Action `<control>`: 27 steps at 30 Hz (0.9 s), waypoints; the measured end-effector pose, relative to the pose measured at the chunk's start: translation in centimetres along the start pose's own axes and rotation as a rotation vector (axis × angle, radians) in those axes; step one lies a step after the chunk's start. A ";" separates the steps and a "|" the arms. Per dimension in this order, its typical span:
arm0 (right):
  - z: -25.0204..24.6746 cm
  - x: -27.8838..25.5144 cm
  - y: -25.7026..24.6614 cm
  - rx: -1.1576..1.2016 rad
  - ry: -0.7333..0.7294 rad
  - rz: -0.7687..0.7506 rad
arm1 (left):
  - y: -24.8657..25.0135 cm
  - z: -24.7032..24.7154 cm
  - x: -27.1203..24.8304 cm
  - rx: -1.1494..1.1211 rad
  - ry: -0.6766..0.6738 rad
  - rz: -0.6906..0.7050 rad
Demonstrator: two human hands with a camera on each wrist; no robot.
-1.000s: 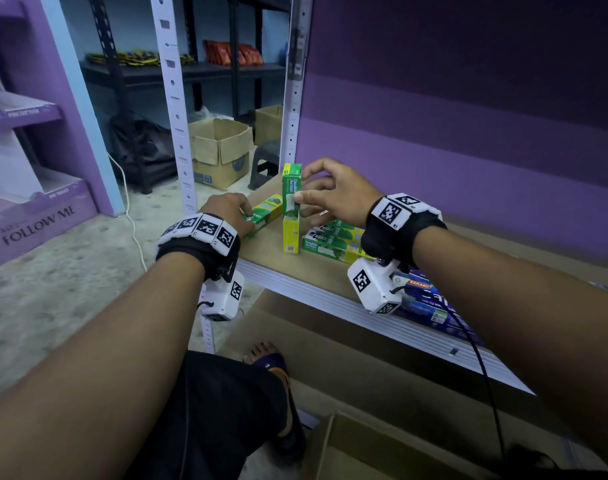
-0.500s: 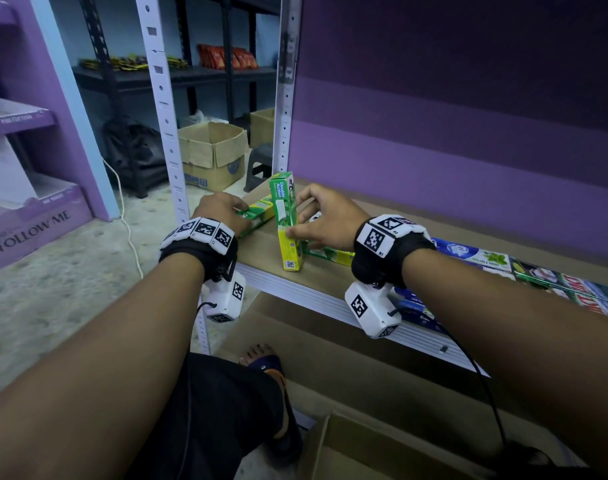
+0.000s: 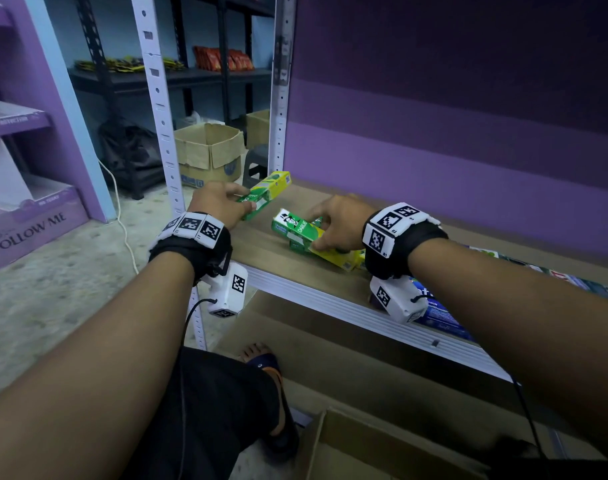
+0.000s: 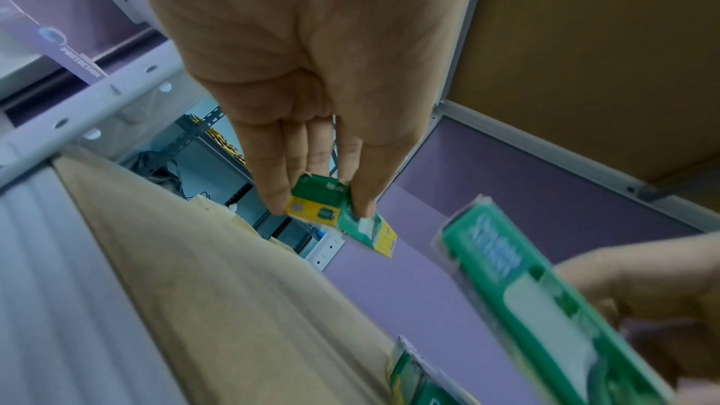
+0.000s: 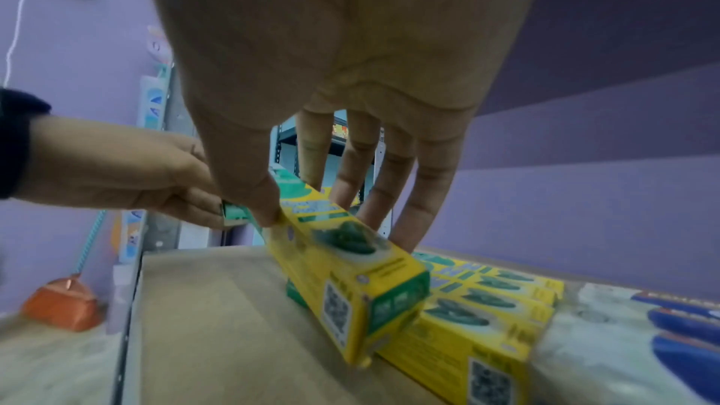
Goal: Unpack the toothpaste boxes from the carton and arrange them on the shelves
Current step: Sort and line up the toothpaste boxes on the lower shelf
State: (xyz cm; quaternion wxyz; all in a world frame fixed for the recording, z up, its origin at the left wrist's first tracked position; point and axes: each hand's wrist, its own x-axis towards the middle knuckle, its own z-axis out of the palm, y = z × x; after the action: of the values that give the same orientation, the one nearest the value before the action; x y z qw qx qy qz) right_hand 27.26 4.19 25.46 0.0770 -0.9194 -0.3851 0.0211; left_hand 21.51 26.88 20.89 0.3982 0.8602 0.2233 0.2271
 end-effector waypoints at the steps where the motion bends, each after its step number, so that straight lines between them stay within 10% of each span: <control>1: 0.2 0.2 0.1 -0.049 -0.028 0.007 | 0.0 -0.1 0.0 -0.012 -0.004 0.006; 22: 1.9 2.1 0.7 -0.201 -0.187 0.107 | -0.1 -0.6 -0.5 -0.102 -0.127 0.105; 27: 0.9 1.1 1.9 -0.031 -0.017 0.220 | 0.5 -1.1 -1.3 -0.191 -0.209 0.164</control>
State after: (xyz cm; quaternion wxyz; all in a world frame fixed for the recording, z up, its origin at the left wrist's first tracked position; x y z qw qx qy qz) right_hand 29.27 3.79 24.26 0.0568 -0.9570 -0.2826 0.0315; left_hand 19.92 26.47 21.64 0.4793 0.8527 0.0873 0.1884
